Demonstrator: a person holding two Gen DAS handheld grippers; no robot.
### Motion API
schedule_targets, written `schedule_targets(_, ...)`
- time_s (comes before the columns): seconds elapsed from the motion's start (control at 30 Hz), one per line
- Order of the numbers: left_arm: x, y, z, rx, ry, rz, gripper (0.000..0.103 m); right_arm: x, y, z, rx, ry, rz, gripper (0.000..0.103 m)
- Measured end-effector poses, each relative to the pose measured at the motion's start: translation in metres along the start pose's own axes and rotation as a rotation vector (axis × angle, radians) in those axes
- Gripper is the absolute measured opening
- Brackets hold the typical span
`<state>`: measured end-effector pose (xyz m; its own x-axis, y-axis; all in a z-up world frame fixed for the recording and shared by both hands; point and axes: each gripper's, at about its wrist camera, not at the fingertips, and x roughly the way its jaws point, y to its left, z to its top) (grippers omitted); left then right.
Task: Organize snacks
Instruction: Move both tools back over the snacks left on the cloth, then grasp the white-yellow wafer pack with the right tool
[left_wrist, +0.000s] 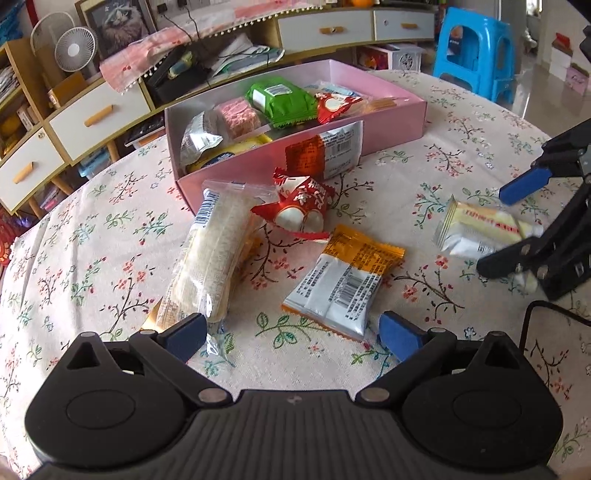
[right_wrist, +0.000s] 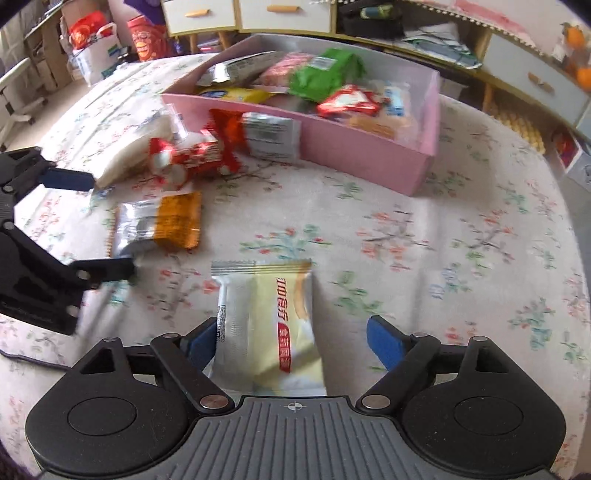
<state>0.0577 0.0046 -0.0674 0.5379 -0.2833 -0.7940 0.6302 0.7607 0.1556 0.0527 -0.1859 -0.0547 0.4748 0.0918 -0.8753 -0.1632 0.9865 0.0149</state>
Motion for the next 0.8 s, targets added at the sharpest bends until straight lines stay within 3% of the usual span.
schedule_targets(0.33, 0.003, -0.004, 0.004, -0.034, 0.006, -0.06, 0.098, -0.005, -0.026, -0.01, 0.048, -0.012, -0.036, 0.087)
schedule_targets(0.47, 0.001, -0.007, 0.004, -0.03, 0.043, -0.041, 0.095, -0.006, -0.021, -0.01, 0.021, -0.001, -0.054, 0.087)
schedule_targets(0.63, -0.004, 0.003, -0.002, -0.082, 0.093, -0.073, 0.094, -0.007, -0.022, -0.011, 0.009, 0.014, -0.05, 0.087)
schedule_targets(0.8, -0.003, 0.004, -0.006, -0.118, 0.103, -0.103, 0.095, -0.003, -0.029, -0.011, 0.056, 0.035, -0.047, 0.096)
